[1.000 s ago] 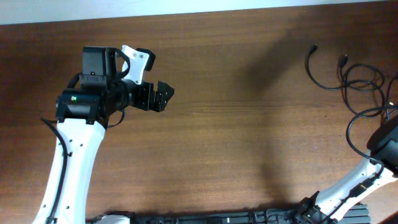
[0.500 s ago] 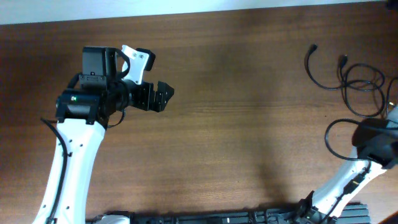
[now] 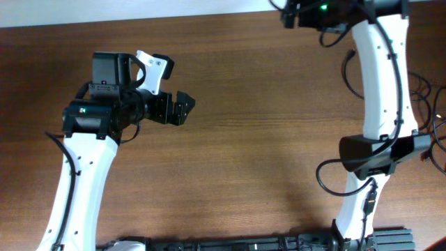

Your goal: Untangle cables

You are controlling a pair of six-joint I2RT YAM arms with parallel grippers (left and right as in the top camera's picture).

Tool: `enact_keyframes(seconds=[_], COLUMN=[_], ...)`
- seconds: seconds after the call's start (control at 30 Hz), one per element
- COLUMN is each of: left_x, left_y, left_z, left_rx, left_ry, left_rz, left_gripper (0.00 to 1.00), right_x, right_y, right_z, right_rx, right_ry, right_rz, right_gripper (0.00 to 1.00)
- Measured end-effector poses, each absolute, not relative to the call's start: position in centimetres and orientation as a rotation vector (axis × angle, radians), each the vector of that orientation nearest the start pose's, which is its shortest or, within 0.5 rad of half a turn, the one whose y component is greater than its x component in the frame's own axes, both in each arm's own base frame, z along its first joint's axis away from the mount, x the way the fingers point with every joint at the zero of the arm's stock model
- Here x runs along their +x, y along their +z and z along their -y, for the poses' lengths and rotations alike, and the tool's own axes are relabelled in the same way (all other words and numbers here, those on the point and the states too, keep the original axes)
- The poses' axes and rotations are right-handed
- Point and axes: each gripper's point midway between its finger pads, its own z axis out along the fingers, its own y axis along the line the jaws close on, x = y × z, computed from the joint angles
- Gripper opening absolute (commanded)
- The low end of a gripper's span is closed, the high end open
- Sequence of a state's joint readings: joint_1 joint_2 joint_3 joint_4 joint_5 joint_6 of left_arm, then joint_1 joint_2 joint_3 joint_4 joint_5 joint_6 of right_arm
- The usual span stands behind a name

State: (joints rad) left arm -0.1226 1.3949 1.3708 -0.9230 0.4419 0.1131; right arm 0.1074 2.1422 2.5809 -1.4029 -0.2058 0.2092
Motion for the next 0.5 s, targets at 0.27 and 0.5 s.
enact_keyframes(seconds=[0.27,0.5], left_x=[34.2,34.2], left_y=[24.1,24.1], left_z=[11.6,11.6], left_rx=[0.468,0.467], left_ry=[-0.558,-0.558], left_rz=[-2.429,-2.429], left_gripper=[0.99,0.98], right_x=[48.5,48.5], right_y=[29.5,29.5], right_z=[-11.4,-11.4], right_rx=[-0.019,-0.019], right_ry=[0.409,0.409], right_rz=[-2.554,-2.554], right_gripper=[0.99,0.99])
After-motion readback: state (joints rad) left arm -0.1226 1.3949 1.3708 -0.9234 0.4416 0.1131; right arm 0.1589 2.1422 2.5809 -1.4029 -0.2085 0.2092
